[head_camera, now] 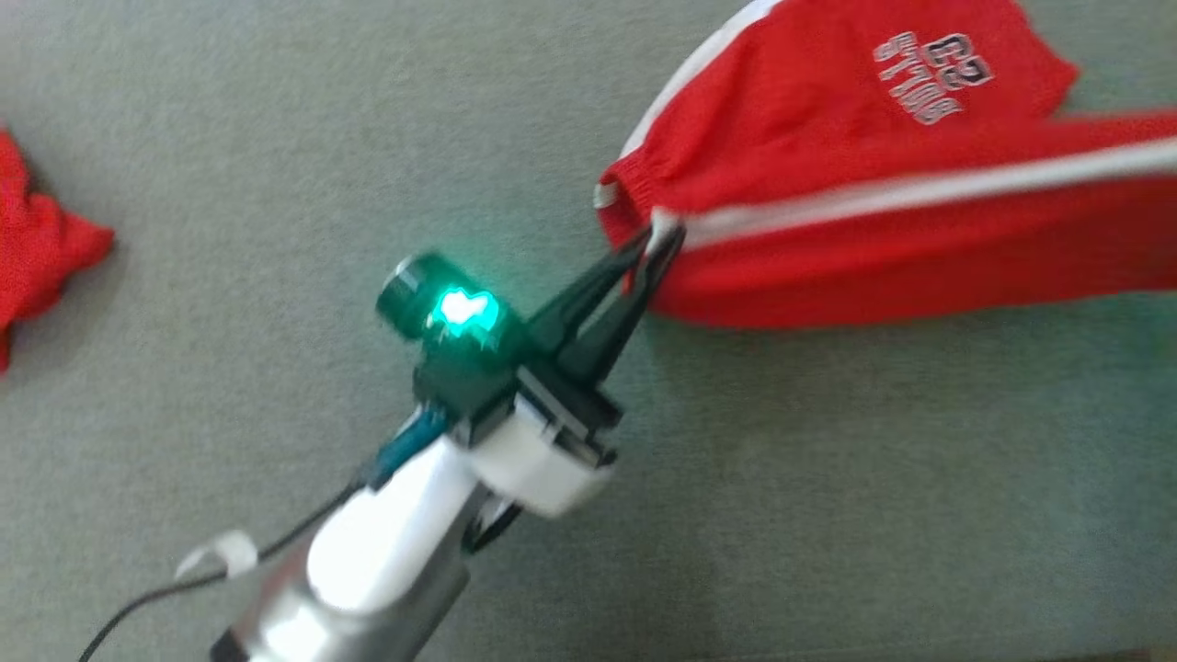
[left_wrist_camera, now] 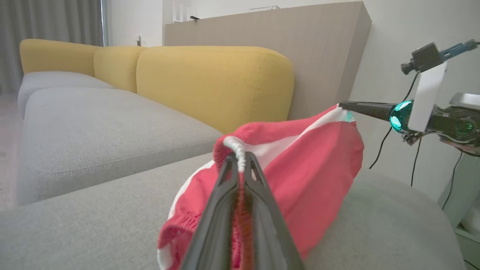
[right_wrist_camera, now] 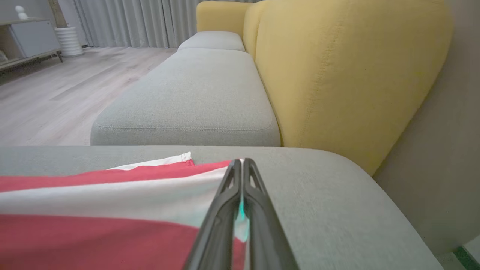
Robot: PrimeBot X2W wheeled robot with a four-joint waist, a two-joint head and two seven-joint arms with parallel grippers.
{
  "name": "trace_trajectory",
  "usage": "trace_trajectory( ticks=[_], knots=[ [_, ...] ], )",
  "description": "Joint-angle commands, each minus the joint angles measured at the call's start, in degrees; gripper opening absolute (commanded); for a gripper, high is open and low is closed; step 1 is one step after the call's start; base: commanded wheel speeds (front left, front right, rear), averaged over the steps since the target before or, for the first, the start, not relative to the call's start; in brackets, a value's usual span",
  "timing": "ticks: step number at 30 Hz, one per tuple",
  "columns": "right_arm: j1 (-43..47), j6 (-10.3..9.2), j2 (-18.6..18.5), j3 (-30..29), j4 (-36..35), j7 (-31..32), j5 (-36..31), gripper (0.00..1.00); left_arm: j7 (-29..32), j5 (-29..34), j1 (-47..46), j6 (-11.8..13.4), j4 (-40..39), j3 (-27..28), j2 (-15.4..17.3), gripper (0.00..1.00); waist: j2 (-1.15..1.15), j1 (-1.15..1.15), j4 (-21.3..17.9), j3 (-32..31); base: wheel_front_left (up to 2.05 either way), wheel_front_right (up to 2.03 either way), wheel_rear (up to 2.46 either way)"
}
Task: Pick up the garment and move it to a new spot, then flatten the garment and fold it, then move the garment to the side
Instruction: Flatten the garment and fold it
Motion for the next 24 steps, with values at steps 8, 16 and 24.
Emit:
trace_trajectory(
  ticks=[8, 16, 24],
  knots=[
    [-17.97, -0.04, -10.80, 11.42, 11.13, 4.73, -0.83, 0.00, -0.06, -2.79, -10.23, 0.11, 6.19, 2.34, -3.00, 0.00, 0.00, -0.01, 4.48, 4.76, 0.00, 0.00, 0.00],
    [-30.30, -0.04, -12.94, 19.84, 22.04, 3.06, -2.41, 0.00, -0.06, -2.60, -14.25, 0.11, 10.03, 2.98, -4.91, 0.00, 0.00, -0.01, 6.58, 7.35, 0.00, 0.00, 0.00],
    [-39.54, -0.04, -12.59, 26.01, 30.85, -0.09, -1.68, 0.00, -0.06, -1.12, -15.45, 0.11, 11.67, 5.45, -5.98, 0.00, 0.00, -0.01, 7.78, 9.25, 0.00, 0.00, 0.00]
  ],
)
